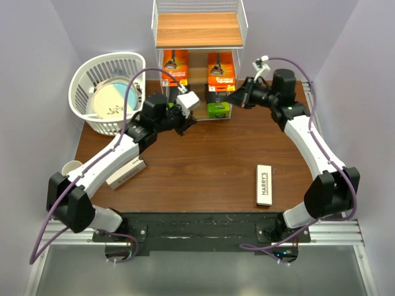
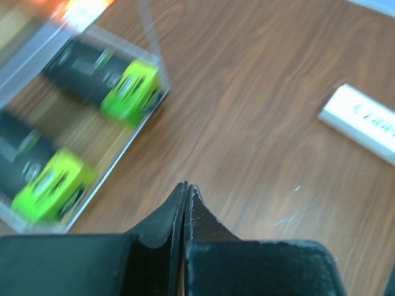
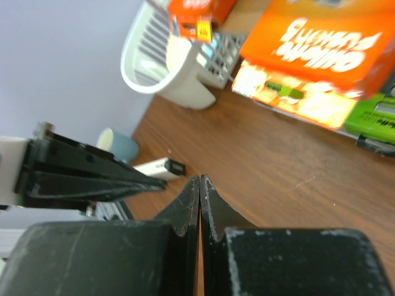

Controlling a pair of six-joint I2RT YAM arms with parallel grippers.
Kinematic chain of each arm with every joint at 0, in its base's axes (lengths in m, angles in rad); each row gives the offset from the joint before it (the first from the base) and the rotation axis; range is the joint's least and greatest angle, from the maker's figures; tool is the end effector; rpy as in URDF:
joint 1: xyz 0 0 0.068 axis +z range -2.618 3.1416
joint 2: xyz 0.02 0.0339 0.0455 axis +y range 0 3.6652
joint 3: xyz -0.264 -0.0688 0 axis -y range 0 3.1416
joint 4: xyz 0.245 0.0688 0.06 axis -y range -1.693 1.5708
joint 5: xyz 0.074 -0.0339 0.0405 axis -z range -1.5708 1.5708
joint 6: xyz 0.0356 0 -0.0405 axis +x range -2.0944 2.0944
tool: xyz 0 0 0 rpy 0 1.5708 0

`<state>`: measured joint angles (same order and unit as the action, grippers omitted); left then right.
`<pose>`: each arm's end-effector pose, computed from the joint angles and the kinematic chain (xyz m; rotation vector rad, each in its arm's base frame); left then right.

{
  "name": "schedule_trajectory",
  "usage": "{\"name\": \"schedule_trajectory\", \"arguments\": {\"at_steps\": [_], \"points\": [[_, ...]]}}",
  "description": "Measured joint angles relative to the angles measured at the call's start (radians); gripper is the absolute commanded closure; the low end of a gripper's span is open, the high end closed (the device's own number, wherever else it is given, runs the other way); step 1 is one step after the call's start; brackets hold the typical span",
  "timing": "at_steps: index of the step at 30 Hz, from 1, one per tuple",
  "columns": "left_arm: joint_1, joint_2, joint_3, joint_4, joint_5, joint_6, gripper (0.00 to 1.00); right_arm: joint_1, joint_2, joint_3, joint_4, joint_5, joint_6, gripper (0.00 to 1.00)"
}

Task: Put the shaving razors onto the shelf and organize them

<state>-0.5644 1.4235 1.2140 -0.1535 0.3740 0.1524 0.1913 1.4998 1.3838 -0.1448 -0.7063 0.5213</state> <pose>0.2748 -0.1894 0.3443 0.9192 1.7309 -0.6342 0.3385 0.0891 0.3820 -0.2126 1.9090 1.1336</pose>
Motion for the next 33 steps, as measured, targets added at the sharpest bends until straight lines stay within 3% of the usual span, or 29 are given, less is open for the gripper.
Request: {"name": "schedule_trajectory", "arguments": {"at_steps": [7,13,21,33], "points": [[0.192,-0.106,-0.122,-0.040,-0.037,-0.039,1.00,0.124,0.090,0.032,-0.029,0.149,-0.090,1.00],[0.368,-0.173,-0.178,-0.053,-0.034,-0.107,1.00,0.128,0.155,0.088,-0.036,0.253,-0.106,1.00],[0.446,-0.276,-0.240,-0.056,0.011,-0.154,1.00,0.127,0.263,0.206,-0.035,0.306,-0.122,1.00],[0.546,-0.286,-0.280,-0.060,0.077,-0.232,1.00,0.130,0.309,0.282,-0.048,0.404,-0.160,1.00]]}}
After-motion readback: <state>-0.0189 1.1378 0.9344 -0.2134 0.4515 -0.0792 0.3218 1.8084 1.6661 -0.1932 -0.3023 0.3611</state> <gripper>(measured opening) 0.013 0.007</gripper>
